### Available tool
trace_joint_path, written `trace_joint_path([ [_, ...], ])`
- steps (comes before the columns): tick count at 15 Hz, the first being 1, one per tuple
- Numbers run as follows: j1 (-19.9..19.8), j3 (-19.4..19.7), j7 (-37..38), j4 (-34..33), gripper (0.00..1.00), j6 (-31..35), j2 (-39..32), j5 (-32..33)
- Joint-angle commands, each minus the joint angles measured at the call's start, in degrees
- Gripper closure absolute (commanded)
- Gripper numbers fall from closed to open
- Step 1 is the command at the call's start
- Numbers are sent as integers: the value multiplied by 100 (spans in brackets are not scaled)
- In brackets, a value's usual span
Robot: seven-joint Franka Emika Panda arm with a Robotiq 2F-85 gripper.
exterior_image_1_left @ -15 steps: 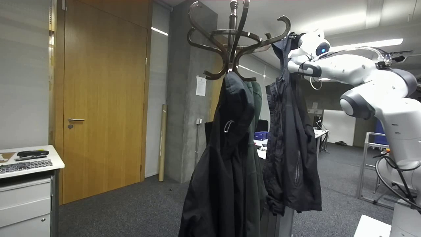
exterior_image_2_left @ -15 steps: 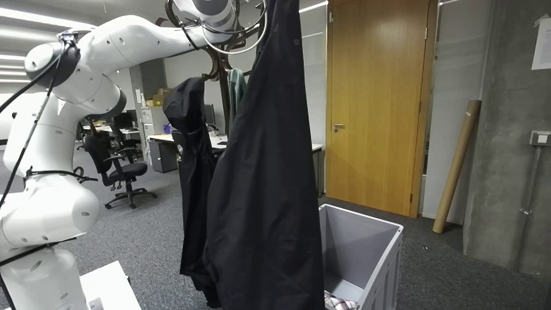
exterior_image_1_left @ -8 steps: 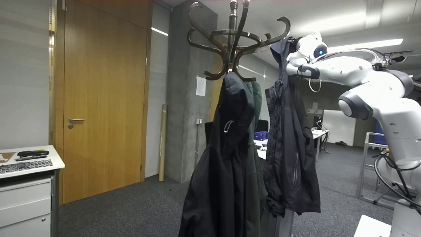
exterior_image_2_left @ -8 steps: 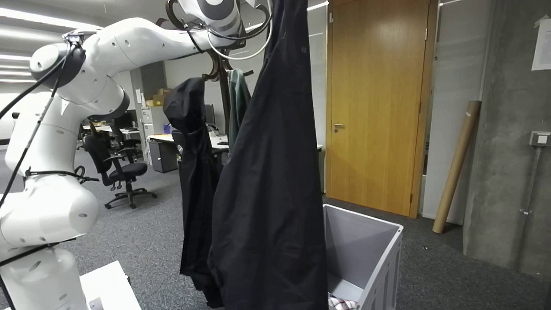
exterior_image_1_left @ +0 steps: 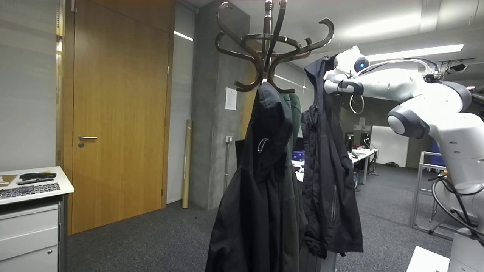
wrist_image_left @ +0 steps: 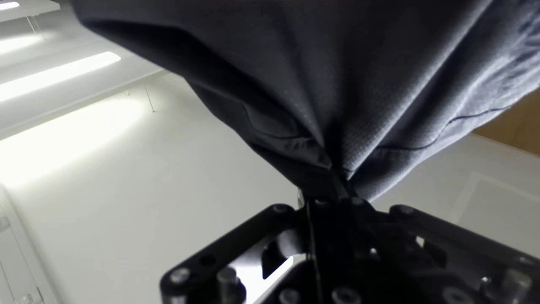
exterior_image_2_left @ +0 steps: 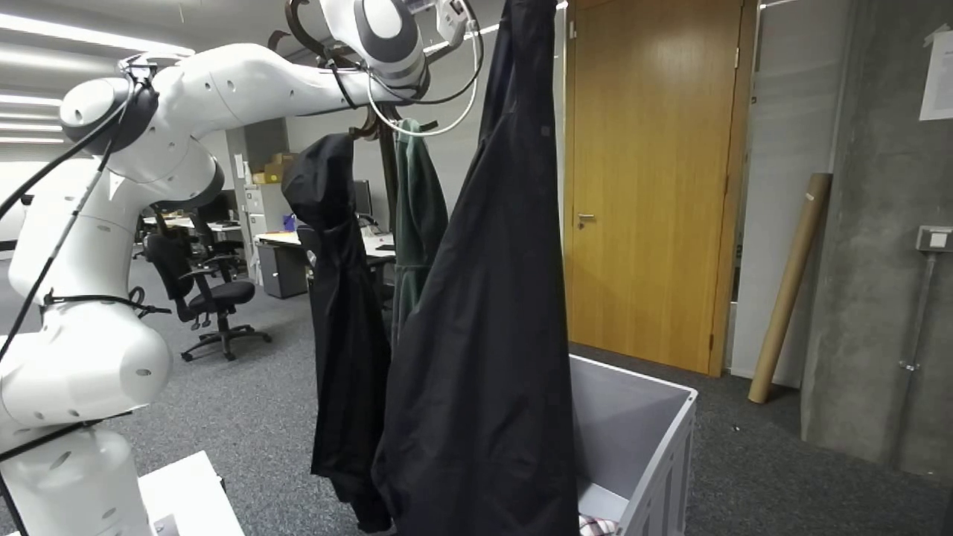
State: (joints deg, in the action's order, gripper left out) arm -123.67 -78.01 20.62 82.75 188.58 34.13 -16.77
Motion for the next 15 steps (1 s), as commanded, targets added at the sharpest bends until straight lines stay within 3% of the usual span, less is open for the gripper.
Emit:
trace_joint_path([
  [1, 250, -112, -191, 55, 100, -227, -369, 243],
  [6, 823, -43, -391, 440, 100, -722, -610, 498],
  [15, 2013, 635, -552, 1140, 100, -1613, -855, 1085],
])
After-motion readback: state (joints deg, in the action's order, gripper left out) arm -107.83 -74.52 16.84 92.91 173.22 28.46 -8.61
